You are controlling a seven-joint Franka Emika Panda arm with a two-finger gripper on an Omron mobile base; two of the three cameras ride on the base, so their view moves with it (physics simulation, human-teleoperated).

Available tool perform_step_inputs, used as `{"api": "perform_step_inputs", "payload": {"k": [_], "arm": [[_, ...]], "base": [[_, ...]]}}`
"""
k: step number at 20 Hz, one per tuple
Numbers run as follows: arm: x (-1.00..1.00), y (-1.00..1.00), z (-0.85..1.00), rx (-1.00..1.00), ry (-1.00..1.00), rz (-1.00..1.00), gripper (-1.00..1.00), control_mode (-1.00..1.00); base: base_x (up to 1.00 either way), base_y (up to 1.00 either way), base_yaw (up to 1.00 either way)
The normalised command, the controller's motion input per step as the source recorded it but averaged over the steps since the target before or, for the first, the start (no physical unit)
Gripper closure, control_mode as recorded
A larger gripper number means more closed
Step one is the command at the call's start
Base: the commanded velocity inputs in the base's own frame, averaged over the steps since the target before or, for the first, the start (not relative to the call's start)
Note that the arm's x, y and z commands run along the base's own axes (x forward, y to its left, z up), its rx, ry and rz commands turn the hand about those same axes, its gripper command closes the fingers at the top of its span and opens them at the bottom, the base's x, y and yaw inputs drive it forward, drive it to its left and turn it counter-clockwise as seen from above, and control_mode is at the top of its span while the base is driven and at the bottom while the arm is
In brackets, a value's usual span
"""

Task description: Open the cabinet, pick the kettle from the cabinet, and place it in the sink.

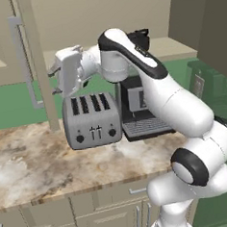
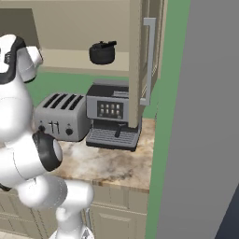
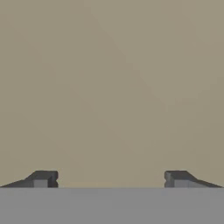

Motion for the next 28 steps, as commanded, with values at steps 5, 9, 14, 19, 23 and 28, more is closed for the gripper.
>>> {"api": "perform_step_inputs", "payload": {"k": [5,9,14,19,23,28], "arm": [[-0.09,0.33,-0.12,-0.19,-0.12,-0.29,-1.0,-1.0],[0.0,-0.15,-0.01,-0.08,0.01,-0.37,-1.0,-1.0],[0.0,-0.49,-0.08,0.0,0.0,-0.2,-1.0,-1.0],[0.0,-0.54,-0.02,0.0,-0.06,-0.16,-1.0,-1.0],[0.0,-0.59,-0.01,0.0,-0.18,-0.16,-1.0,-1.0],[0.0,-0.55,0.0,-0.01,-0.17,-0.18,-1.0,-1.0]], "base": [[0.0,0.0,0.0],[0.0,0.0,0.0],[0.0,0.0,0.0],[0.0,0.0,0.0],[0.0,0.0,0.0],[0.0,0.0,0.0]]}}
